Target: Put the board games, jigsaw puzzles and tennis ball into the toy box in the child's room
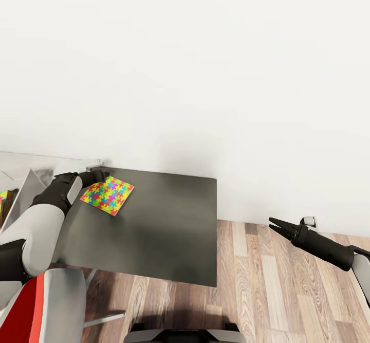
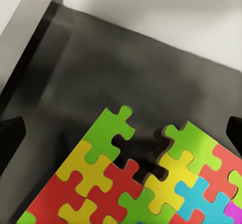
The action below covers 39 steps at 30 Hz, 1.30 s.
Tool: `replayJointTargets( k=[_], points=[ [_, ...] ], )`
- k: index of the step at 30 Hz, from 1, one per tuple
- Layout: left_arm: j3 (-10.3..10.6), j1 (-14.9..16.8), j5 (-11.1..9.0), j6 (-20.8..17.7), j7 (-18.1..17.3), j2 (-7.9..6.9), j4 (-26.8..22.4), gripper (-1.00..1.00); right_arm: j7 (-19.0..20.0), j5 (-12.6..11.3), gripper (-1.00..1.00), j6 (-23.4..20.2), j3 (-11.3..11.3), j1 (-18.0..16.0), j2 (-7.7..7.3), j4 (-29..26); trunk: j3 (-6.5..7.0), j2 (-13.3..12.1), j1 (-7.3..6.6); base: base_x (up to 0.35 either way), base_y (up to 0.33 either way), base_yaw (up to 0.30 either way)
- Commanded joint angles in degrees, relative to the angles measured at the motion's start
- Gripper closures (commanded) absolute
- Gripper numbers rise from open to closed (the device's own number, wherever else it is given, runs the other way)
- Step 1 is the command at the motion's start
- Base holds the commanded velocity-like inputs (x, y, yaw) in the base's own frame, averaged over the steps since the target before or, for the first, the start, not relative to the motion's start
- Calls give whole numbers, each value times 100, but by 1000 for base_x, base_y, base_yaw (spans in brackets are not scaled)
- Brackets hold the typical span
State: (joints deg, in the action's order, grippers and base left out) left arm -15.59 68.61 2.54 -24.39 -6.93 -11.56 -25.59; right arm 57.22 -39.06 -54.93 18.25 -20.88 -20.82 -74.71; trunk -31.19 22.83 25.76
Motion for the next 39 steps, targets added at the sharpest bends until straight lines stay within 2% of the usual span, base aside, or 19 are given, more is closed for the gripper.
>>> replayJointTargets(
  k=[1, 3, 10, 15, 39],
  points=[
    [-44, 4, 28, -36, -40, 4, -8, -100, 17, 4, -100, -24, 4, -4, -1, 0, -13, 10, 3, 0, 0, 0],
    [-65, 4, 28, -40, -44, 4, -8, -100, 17, 4, -100, -23, 4, -4, -1, 0, -23, 10, 3, 0, 0, 0],
    [-359, 4, 34, -53, -73, -1, 20, -100, 18, 4, -100, -20, 4, -4, -1, 0, -31, 10, 3, 0, 0, 0],
    [-479, 4, 29, -29, -83, -19, 212, -100, 18, 4, -100, -20, 4, -4, -1, 0, -42, 10, 3, 0, 0, 0],
    [-488, 2, 33, -5, -124, -4, 256, -100, 18, 4, -100, -18, 4, -4, -1, 0, -75, 10, 3, 0, 0, 0]
  ],
)
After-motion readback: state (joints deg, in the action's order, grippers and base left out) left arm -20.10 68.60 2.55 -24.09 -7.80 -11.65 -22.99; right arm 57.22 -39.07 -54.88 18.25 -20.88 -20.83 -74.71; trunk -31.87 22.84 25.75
